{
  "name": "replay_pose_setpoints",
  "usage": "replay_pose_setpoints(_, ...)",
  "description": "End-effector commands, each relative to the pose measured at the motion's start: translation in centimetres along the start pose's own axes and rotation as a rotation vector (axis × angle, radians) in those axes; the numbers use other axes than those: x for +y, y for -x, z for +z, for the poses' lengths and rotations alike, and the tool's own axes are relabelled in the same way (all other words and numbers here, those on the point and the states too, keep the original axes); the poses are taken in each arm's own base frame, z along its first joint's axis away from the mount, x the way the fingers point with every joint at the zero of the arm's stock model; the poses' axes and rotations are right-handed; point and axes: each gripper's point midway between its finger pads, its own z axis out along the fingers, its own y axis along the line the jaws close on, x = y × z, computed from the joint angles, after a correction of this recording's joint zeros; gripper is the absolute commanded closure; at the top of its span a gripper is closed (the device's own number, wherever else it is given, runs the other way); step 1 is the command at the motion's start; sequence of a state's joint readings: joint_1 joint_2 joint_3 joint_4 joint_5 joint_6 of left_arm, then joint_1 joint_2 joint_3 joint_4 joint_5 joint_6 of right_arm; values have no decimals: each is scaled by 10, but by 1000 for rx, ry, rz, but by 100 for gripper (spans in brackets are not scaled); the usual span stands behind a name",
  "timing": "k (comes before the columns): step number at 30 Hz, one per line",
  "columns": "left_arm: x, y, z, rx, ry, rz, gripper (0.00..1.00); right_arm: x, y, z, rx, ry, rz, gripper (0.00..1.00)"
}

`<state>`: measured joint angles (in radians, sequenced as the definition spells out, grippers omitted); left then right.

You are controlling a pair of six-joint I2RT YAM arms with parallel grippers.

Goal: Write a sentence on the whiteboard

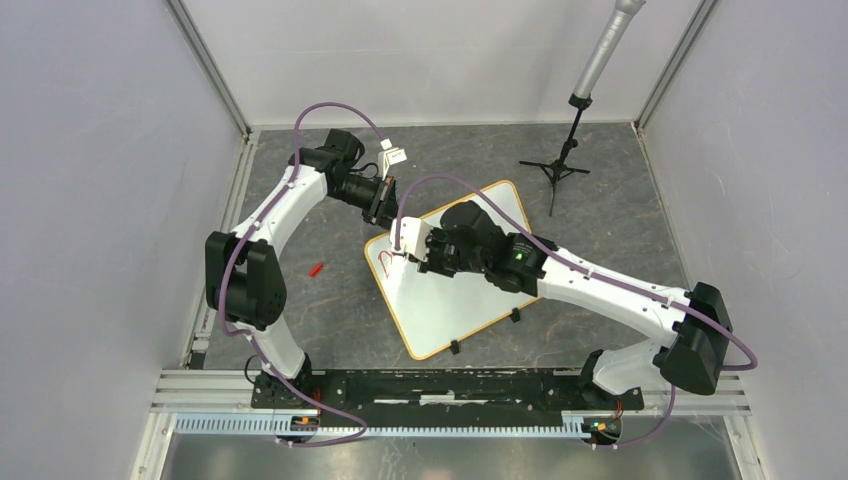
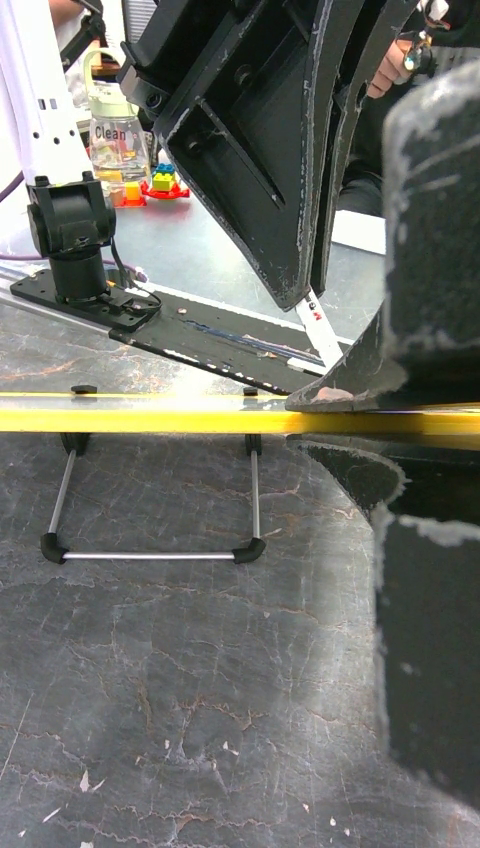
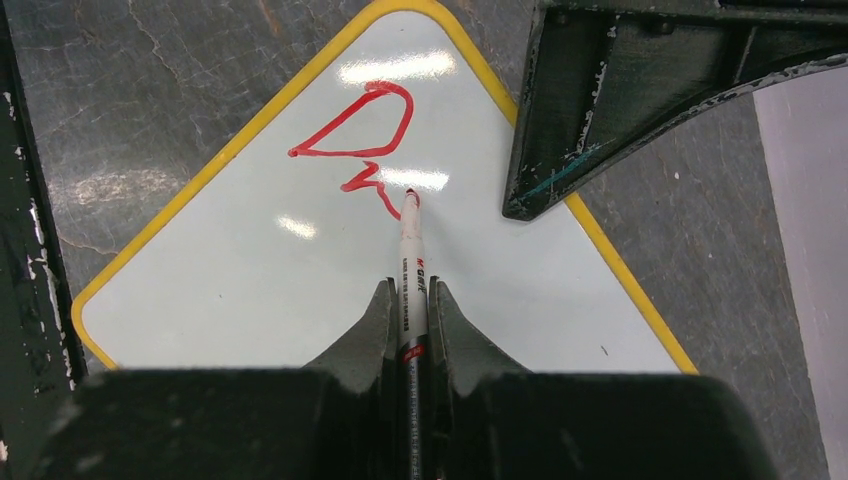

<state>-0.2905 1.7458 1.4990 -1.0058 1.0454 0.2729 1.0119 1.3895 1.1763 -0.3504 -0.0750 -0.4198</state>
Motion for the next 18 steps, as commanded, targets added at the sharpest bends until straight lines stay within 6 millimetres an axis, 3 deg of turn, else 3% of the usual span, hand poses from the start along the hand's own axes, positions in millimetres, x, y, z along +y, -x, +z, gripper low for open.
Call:
replay_pose_setpoints(1, -3, -13, 14, 69, -7, 30, 98, 2, 4, 1, -25, -1, 9, 100)
replay_pose_setpoints(18, -3, -12, 13, 68, -5, 29, 98, 10, -14, -9, 8, 2, -10, 100)
